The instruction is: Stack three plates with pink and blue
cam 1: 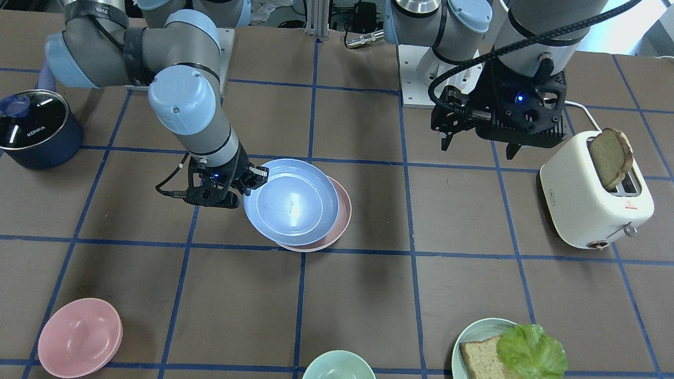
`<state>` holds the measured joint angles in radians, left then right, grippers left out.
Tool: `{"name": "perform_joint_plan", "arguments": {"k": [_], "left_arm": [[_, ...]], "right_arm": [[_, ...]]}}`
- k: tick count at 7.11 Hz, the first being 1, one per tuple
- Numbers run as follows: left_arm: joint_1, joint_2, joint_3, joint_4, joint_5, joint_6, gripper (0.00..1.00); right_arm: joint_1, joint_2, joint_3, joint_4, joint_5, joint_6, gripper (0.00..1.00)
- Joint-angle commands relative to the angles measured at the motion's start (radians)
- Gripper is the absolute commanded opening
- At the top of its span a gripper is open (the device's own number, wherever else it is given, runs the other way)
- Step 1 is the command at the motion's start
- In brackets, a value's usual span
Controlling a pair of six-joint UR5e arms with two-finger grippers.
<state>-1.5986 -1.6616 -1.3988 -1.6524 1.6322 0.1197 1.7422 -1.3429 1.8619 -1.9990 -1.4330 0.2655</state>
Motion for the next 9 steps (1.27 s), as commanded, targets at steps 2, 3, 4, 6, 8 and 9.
{"name": "perform_joint_plan", "arguments": {"k": [2,3,4,6,8,9], "left_arm": [[0.018,0.052,-0.069,0.016,-0.049,0.006,1.00],[0.057,0.054,-0.065,0.019,-0.055,0.012,1.00],[0.098,0.056,-0.063,0.017,-0.067,0.046,1.00],[0.098,0.063,-0.074,0.016,-0.078,0.047,1.00],[0.097,0.082,-0.107,0.010,-0.068,0.047,1.00],[0.095,0.095,-0.132,0.014,-0.066,0.060,1.00]], "right_arm": [[0.031,0.017,0.014,-0.044,0.002,0.035,0.00],[0.043,0.019,0.013,-0.044,0.003,0.047,0.00],[0.054,0.027,0.011,-0.044,0.002,0.067,0.00],[0.056,0.022,0.026,-0.044,0.003,0.101,0.26],[0.053,0.016,0.017,-0.049,-0.009,0.101,0.41],[0.027,-0.004,-0.009,-0.052,-0.026,0.081,0.53]]}}
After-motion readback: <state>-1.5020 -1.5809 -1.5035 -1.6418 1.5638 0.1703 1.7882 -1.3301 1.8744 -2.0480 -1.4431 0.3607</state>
